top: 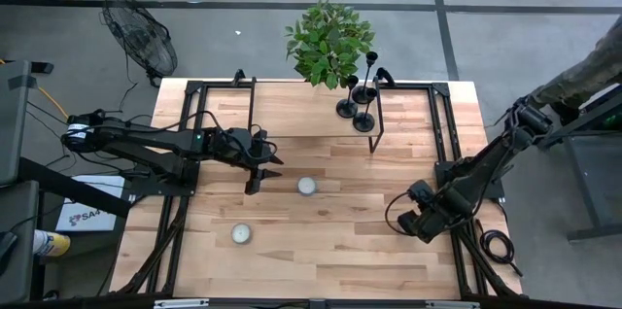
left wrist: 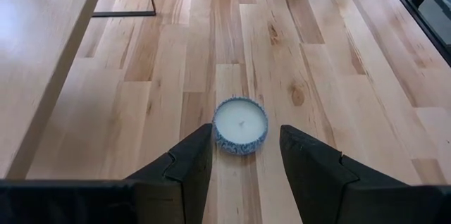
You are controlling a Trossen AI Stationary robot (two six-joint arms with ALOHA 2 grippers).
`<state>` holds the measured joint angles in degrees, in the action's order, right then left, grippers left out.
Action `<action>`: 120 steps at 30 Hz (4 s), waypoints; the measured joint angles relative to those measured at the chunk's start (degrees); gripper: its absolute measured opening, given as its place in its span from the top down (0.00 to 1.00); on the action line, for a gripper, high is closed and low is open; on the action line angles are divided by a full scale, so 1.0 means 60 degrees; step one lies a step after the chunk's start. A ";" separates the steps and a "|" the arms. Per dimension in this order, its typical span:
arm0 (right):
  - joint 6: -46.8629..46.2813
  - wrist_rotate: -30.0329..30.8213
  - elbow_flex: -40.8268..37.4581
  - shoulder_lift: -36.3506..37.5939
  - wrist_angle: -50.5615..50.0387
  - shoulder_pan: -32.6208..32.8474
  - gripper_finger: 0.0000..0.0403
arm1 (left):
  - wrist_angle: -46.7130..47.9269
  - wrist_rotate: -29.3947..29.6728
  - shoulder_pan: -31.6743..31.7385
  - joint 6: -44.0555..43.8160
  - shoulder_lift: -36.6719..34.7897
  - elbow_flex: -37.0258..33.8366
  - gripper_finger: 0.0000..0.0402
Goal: Pick & Place candle stick holders
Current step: Put the white scented candle on the shelf
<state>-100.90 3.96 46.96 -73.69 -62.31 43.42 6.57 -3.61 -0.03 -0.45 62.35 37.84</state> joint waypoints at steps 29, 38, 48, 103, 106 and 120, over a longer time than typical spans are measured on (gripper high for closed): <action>-0.0125 0.0180 0.0000 -0.0004 0.0271 0.0154 0.31 | -0.0004 -0.0226 0.0000 0.0022 0.0000 -0.0003 0.59; -0.0754 0.0072 0.0000 -0.0058 0.0205 0.0259 0.31 | -0.0004 -0.0223 0.0000 0.0022 0.0000 -0.0003 0.59; -0.1258 0.0086 0.0000 -0.0058 -0.0160 0.0273 0.31 | -0.0004 -0.0219 0.0000 0.0018 0.0000 -0.0003 0.59; -0.0565 -0.1495 -0.1530 0.0430 0.1649 -0.0670 0.31 | -0.0004 -0.0223 0.0002 0.0018 0.0000 -0.0003 0.59; -0.0539 -0.1489 -0.1530 0.0429 0.1651 -0.0674 0.32 | -0.0004 -0.0223 0.0001 0.0016 0.0000 -0.0003 0.59; -0.0430 -0.1525 -0.1530 0.0106 0.1884 -0.0674 0.38 | -0.0004 -0.0216 0.0003 0.0018 0.0000 -0.0003 0.59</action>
<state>-103.48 -5.19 37.78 -73.06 -51.00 39.38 6.55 -4.91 -0.02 -0.34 62.35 37.82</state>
